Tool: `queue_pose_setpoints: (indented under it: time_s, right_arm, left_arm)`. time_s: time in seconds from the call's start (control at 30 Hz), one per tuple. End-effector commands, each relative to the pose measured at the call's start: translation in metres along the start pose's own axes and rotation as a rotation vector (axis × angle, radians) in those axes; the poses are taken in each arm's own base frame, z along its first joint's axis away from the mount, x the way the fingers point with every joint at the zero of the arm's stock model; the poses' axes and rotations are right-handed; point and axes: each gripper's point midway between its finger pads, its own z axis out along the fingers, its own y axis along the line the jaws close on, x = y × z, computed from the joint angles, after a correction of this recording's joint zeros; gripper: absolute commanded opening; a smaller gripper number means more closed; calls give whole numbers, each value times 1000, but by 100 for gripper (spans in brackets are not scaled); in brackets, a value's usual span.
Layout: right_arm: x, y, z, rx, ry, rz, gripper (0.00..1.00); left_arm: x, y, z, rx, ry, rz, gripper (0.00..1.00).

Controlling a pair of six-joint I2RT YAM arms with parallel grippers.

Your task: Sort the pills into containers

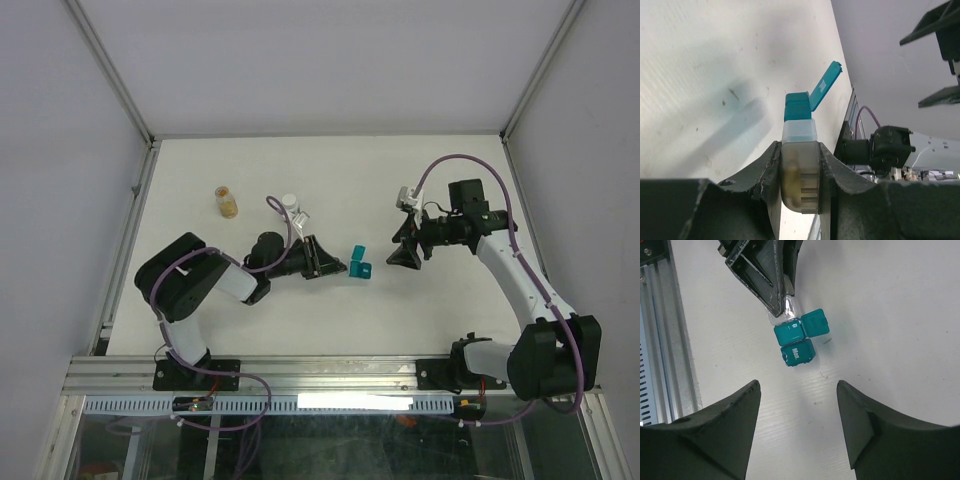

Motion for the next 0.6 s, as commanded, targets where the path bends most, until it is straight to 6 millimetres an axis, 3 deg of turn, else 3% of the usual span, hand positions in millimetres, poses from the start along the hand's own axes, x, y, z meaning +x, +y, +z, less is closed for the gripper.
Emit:
queue_pose_setpoints:
  time_s: [0.0,0.3,0.57]
  right_arm:
    - [-14,-8,-4,31,-34,-25,65]
    - [-10,-9,-2,27,-26,-14,66]
    - [-9,-9,-1,24,-23,-8,66]
  left_arm:
    - [-24,-2,21,-17,-46,-5,6]
    - [-33,23,44,-72,-41,-20,18]
    - [-40,37,32,-194,-82,51,46]
